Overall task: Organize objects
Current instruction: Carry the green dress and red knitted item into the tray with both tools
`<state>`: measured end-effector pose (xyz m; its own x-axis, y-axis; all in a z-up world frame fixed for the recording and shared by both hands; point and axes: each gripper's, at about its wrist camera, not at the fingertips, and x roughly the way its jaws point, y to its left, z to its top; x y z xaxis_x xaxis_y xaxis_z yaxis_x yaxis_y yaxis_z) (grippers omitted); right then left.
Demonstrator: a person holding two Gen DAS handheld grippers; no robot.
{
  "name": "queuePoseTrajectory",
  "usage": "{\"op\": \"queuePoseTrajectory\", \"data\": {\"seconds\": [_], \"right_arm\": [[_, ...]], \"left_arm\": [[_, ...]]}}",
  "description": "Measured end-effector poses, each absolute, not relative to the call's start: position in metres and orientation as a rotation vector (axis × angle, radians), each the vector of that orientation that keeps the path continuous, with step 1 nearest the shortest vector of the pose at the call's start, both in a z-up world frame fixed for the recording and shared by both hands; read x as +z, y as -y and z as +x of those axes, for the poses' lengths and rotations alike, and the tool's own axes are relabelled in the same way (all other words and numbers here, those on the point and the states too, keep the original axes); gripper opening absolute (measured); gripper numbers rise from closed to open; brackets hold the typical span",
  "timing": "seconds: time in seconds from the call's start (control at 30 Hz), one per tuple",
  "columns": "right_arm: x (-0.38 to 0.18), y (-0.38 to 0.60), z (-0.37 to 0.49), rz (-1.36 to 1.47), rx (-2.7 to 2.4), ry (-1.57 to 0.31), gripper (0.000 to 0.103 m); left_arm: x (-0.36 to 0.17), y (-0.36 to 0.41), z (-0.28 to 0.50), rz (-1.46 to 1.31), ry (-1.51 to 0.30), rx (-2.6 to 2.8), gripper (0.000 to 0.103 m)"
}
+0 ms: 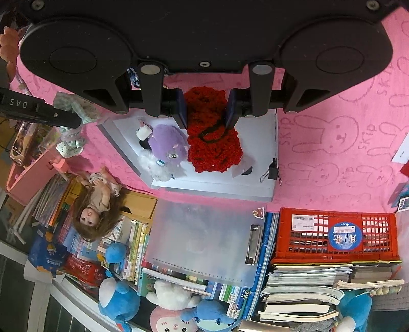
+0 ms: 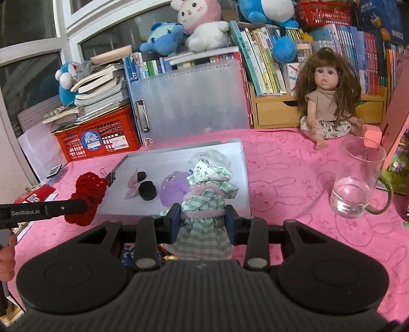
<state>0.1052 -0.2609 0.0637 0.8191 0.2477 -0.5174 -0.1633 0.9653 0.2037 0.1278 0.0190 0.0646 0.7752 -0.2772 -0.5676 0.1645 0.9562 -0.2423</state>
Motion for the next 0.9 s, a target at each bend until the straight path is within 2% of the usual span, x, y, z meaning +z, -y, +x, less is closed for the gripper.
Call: {"op": "queuePoseTrajectory", "data": {"seconds": [0.9], "right_arm": [[0.051, 0.252, 0.161, 0.131, 0.189, -0.637, 0.041]], "left_arm": [[0.046, -0.012, 0.179, -0.155, -0.692, -0.183, 0.029]]}}
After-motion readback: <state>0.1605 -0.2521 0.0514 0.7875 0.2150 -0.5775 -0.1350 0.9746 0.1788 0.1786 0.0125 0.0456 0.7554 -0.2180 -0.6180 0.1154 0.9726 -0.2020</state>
